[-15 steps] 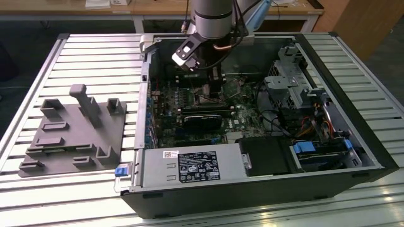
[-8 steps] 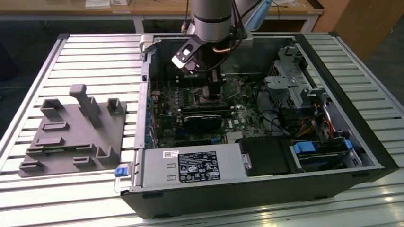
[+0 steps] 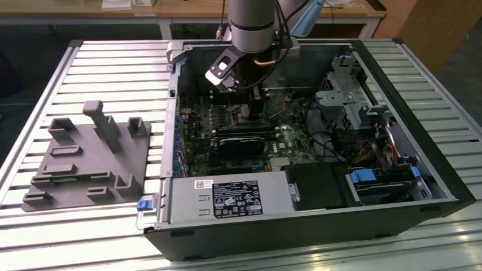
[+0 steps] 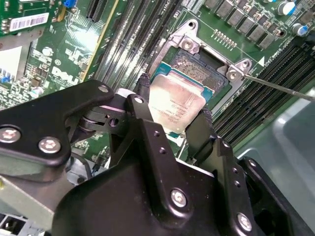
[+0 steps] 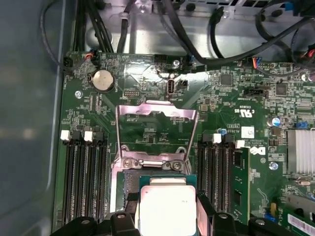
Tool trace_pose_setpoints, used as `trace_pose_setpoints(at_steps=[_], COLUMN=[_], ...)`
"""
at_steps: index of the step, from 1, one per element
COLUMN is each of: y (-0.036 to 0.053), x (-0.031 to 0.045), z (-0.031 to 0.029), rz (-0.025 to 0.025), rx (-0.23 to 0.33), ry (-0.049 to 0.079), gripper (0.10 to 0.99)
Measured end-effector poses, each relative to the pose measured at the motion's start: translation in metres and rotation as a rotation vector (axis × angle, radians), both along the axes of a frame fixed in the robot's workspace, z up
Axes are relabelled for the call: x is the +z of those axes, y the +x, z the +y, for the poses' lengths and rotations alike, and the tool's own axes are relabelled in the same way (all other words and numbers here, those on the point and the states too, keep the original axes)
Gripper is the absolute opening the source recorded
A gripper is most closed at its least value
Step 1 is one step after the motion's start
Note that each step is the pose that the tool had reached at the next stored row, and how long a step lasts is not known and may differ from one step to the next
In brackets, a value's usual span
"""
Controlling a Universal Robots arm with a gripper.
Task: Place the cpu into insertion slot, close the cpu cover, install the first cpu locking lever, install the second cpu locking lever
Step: 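Place the cpu into insertion slot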
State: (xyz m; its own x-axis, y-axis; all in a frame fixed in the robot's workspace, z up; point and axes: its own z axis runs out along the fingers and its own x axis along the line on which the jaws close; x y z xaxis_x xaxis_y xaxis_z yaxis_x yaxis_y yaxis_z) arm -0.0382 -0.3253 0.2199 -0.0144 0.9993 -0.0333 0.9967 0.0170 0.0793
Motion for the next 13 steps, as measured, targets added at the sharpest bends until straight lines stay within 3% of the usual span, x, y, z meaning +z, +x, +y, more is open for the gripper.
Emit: trace_pose_setpoints(at_steps=[13], y=[-0.0028], x=[-0.0107], z=[0.007], rz=[-0.0001], rx=[-0.002], ry=[0.0], gripper=[0.541])
